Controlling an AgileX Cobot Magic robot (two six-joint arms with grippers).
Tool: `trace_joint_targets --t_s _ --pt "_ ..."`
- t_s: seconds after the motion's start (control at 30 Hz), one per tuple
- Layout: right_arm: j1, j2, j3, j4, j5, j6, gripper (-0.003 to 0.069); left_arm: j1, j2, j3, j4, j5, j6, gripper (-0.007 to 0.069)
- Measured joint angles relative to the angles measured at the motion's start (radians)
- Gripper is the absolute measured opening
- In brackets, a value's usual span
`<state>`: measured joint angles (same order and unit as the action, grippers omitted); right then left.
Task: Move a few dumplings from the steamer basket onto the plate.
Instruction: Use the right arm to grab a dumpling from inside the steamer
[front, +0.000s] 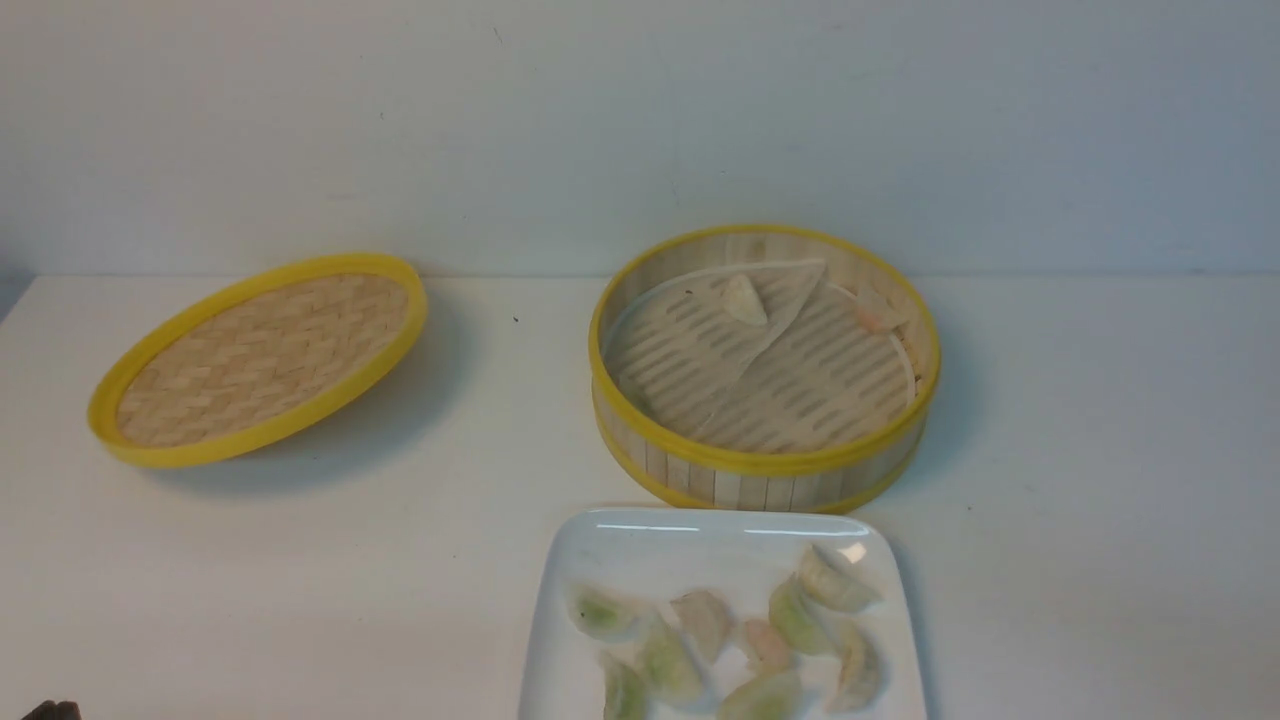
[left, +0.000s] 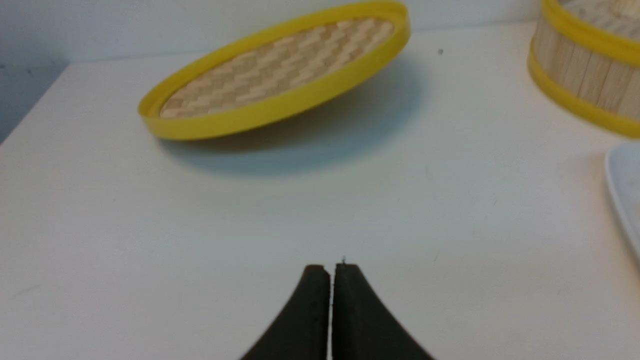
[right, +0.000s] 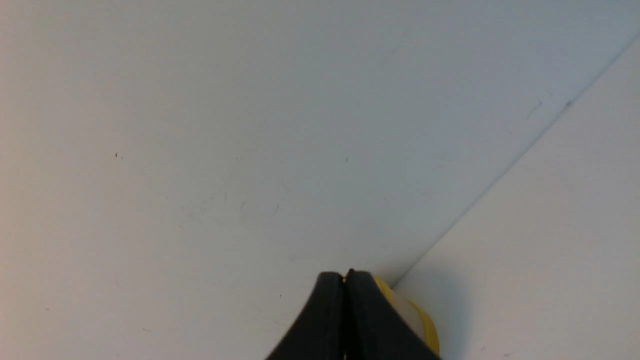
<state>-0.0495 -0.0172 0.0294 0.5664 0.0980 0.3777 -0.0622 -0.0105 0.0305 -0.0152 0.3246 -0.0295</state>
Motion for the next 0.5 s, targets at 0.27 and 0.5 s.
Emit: trace_joint_targets --t_s 0.27,0.5 --pt "0.006 0.0 -0.028 0.005 0.018 -0.03 -0.0014 0.0 0.0 0.0 -0.155 -0.591 -0.029 -0.0006" --pt "0.039 0.13 -0.445 -0.114 0.203 -0.271 -0.0014 0.001 0.027 -0.172 -0.168 -0.762 -0.076 -0.0006"
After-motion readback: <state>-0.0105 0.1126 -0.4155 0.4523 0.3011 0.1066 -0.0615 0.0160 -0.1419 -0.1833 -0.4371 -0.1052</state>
